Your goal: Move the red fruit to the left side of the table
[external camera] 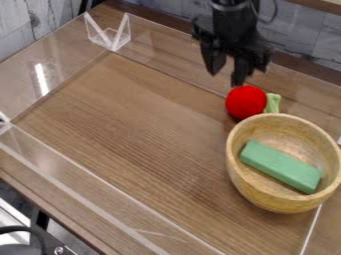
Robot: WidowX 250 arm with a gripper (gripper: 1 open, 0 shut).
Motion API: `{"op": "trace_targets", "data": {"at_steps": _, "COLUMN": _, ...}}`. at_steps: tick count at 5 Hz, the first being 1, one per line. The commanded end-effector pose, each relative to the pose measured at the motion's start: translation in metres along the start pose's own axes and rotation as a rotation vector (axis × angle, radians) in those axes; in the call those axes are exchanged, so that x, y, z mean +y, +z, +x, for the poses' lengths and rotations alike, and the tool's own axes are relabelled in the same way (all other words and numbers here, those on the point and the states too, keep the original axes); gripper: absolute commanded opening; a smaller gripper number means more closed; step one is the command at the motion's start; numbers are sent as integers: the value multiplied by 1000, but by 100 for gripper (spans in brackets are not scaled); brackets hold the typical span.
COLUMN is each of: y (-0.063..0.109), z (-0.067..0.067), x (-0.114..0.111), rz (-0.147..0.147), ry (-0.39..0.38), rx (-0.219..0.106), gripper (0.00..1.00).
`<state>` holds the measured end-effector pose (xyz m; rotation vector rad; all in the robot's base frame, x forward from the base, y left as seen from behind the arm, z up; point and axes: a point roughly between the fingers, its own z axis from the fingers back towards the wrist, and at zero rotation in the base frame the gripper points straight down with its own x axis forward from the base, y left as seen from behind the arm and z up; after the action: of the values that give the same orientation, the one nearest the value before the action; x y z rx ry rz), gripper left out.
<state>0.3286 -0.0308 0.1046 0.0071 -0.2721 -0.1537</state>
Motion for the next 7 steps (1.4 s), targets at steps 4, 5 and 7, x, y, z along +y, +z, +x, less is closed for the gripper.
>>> {"op": "trace_targets", "data": {"at_steps": 4, "y": 36, "z": 11, "x": 13, "rz": 17, "ry": 47, "rx": -78, "gripper": 0}}
{"op": "trace_targets", "data": {"at_steps": 5, "y": 17, "z": 8, "x": 6, "rz": 10, "ry": 35, "rx": -44, "gripper": 100}}
{"op": "trace_targets", "data": {"at_steps": 7, "y": 4, "z": 5, "x": 4, "rz": 6, "ry": 29, "rx": -21, "gripper": 0}}
